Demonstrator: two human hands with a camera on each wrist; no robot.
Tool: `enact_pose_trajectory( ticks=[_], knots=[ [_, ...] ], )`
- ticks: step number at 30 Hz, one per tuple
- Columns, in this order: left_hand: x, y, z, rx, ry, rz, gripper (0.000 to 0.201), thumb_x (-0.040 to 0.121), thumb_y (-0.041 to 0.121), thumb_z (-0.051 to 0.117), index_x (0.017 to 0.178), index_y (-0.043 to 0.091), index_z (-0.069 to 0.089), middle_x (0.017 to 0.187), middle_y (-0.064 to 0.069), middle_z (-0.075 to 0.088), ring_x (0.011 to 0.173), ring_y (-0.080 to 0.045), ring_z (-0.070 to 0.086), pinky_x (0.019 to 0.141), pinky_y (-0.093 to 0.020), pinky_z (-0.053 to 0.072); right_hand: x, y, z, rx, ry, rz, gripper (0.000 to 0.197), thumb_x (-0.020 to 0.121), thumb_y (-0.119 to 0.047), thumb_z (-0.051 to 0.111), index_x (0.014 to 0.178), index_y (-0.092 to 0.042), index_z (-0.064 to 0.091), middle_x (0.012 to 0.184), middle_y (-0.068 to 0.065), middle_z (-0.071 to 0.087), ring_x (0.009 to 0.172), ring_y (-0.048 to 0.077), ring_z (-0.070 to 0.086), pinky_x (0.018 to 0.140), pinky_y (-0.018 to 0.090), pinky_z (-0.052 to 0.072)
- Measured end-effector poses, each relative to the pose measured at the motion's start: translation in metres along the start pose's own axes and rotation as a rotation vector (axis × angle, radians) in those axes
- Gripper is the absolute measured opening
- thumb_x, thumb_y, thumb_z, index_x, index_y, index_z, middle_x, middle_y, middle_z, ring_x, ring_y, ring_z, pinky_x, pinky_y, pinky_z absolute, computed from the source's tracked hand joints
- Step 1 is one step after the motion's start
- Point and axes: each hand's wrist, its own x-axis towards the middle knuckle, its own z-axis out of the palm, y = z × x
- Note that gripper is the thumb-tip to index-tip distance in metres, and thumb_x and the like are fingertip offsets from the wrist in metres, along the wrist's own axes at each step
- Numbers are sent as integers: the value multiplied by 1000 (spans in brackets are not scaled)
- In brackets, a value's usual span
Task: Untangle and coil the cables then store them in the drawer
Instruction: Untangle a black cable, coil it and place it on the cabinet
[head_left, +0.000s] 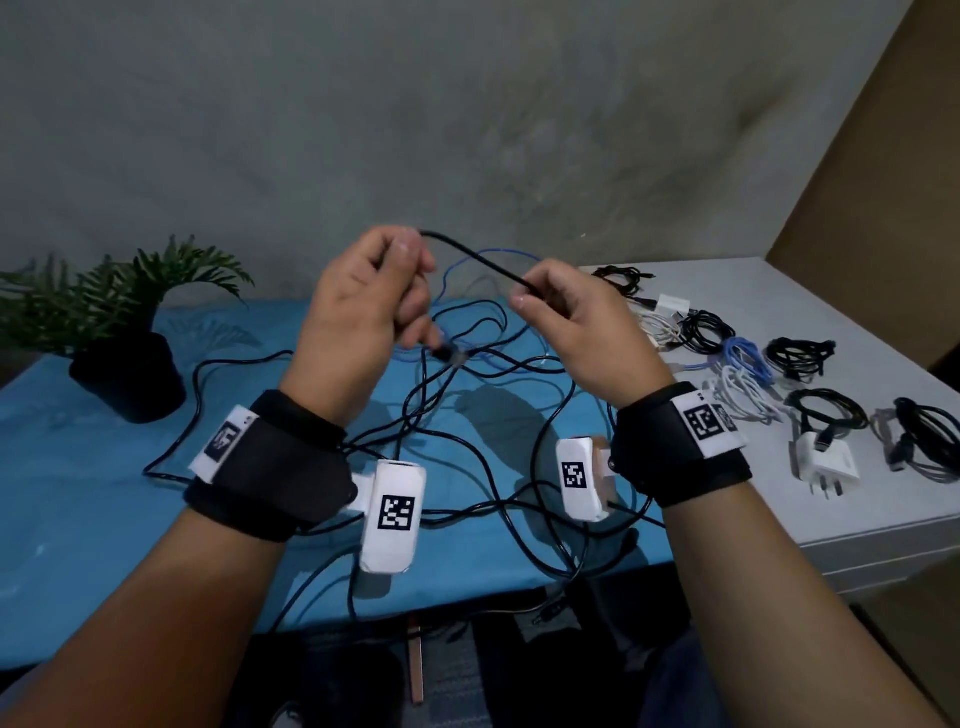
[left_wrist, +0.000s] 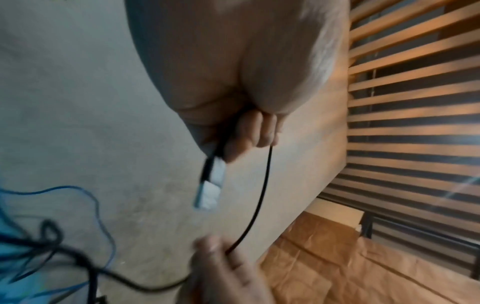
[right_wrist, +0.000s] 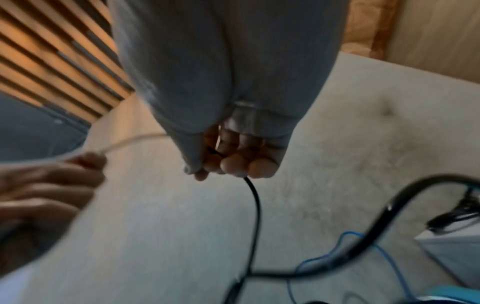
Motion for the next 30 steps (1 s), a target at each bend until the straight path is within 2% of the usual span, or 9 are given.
enact_pose_trajectory(
  ticks=[2, 4, 8, 12, 15, 21, 24, 26, 30],
  knots=[
    [3, 14, -7, -83, 49, 7, 29, 111, 30, 36, 87, 20, 50, 54, 8, 27, 44, -10, 20, 42, -27, 22, -1, 20, 2, -142, 12, 82, 20, 104, -28, 55, 92, -13, 59, 72, -7, 55, 65, 7, 49, 63, 26, 41],
    [7, 29, -21, -157, 123, 55, 30, 110, 33, 34, 86, 22, 48, 54, 9, 24, 44, -9, 13, 43, -27, 13, -1, 41, 2, -164, 52, 195, 22, 104, -28, 53, 88, -13, 56, 67, -2, 57, 61, 16, 56, 61, 33, 46],
    [13, 43, -52, -238, 262, 131, 31, 111, 36, 32, 87, 23, 48, 56, 8, 23, 43, -8, 12, 40, -23, 16, 0, 59, 0, -98, 146, 336, 22, 104, -27, 54, 91, -10, 60, 74, 1, 65, 62, 8, 67, 57, 15, 44],
    [15, 39, -69, -236, 343, 137, 28, 111, 37, 33, 95, 22, 52, 60, 6, 27, 44, -10, 13, 40, -22, 18, 6, 54, 3, 173, 305, 237, 15, 103, -26, 57, 98, -14, 64, 95, 8, 71, 92, 12, 69, 85, 32, 54],
    [17, 42, -83, -222, 368, 146, 25, 111, 34, 31, 102, 22, 51, 61, 7, 30, 44, -9, 16, 39, -21, 20, 10, 37, -3, 330, 361, 97, 8, 102, -22, 60, 103, -16, 64, 114, 21, 66, 100, 14, 64, 88, 22, 50],
    [11, 30, -68, 59, 169, -78, 54, 108, 46, 30, 101, 12, 71, 50, 5, 53, 38, -9, 30, 38, -23, 16, 8, 8, 5, 551, 157, 84, 15, 106, -11, 49, 102, 0, 57, 97, 17, 65, 94, 24, 70, 92, 32, 56],
    [-2, 6, -35, 329, -19, -177, 33, 108, 33, 44, 129, 20, 65, 64, -6, 70, 40, -18, 42, 38, -23, 31, 6, -12, 15, 561, 73, 8, 23, 109, -11, 43, 100, 4, 58, 94, 22, 63, 87, 28, 69, 86, 34, 57],
    [-10, -11, -14, 424, -139, -180, 38, 104, 28, 55, 143, 33, 53, 72, -6, 73, 45, -18, 44, 43, -25, 36, 3, -23, 20, 531, 5, -38, 24, 109, -9, 41, 98, 3, 58, 90, 22, 62, 82, 23, 66, 80, 28, 54],
    [-13, -24, -1, 412, -199, -128, 25, 99, 30, 65, 122, 40, 64, 60, -4, 66, 52, -18, 46, 52, -32, 36, 0, -35, 22, 371, -50, -119, 24, 108, -7, 45, 95, 6, 60, 85, 21, 65, 75, 14, 59, 75, 23, 49]
  ],
)
